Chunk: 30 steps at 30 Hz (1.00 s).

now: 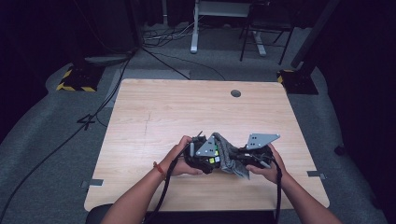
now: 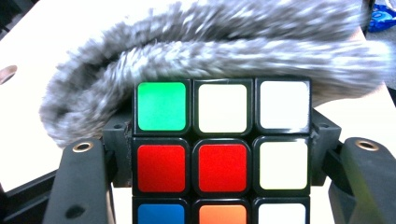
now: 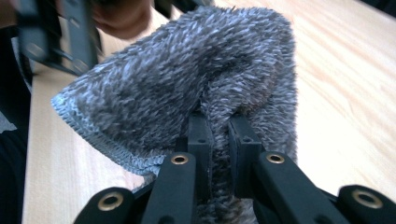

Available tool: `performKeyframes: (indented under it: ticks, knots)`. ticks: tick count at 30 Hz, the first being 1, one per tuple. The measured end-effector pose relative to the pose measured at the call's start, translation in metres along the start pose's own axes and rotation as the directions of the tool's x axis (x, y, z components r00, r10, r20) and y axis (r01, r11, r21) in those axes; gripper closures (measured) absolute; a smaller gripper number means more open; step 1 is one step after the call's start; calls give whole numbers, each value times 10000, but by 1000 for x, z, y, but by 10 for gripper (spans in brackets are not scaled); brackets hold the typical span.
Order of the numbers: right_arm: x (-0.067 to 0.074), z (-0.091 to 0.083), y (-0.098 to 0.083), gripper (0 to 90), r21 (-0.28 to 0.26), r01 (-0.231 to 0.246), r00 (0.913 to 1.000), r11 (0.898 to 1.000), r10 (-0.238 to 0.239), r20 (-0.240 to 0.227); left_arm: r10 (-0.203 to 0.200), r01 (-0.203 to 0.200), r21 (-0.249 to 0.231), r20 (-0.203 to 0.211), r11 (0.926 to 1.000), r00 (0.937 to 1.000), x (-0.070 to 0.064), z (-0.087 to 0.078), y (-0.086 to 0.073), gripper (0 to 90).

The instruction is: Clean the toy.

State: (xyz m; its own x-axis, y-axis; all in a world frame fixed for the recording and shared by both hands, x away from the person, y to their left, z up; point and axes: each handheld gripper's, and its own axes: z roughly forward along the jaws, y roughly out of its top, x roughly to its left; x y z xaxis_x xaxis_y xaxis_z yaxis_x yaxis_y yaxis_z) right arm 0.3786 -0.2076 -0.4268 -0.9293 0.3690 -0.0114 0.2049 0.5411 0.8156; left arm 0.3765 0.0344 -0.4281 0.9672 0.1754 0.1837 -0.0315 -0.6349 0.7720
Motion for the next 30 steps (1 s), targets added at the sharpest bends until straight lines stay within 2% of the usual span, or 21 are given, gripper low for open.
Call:
performKeyframes:
  ticks: [2, 3, 8, 10, 12, 15, 17, 22, 25, 28, 30]
  knots:
    - [-3, 0, -2, 819, 178, -78, 9999, 9998, 76, 87, -49, 49, -88, -13, 9999, 10000, 0, -1, 0, 335]
    - [-4, 0, -2, 819, 100, -144, 9999, 9998, 143, 19, -71, 71, -76, 23, 9999, 10000, 1, -1, 0, 335]
    - [8, -5, 9, 818, -492, 167, 9997, 9986, -176, -178, 17, -18, 111, 99, 9999, 9999, -1, 4, 1, 335]
    - [13, -6, 13, 818, -527, 444, 9990, 9976, -447, -44, 25, -26, 186, 67, 9998, 10000, -2, 6, 0, 335]
    - [13, -5, 13, 818, -560, 405, 9992, 9976, -408, -45, 135, -133, 182, -101, 9997, 9999, -3, 5, 1, 335]
    - [9, -4, 10, 818, -314, 367, 9993, 9988, -367, -2, 141, -139, 137, -144, 9998, 9998, -4, 1, 1, 336]
    - [4, -1, 5, 818, -66, 167, 9999, 9998, -167, 5, 27, -27, -5, -171, 10000, 9999, -2, -3, 0, 335]
    - [-4, 3, -3, 818, 398, -160, 9998, 9991, 154, 148, -258, 254, -583, -72, 9980, 9996, 3, -11, 0, 336]
    - [-3, 2, -1, 817, 332, -82, 9998, 9994, 75, 205, -60, 56, -238, -164, 9997, 9998, 1, -8, -1, 336]
    - [5, -1, 5, 817, -52, 189, 9998, 9998, -188, 98, 112, -109, 183, -168, 9998, 9998, -2, -1, -2, 336]
    - [11, -2, 10, 817, -266, 316, 9995, 9991, -317, -23, 96, -95, 249, -31, 9996, 9999, -3, 3, -1, 335]
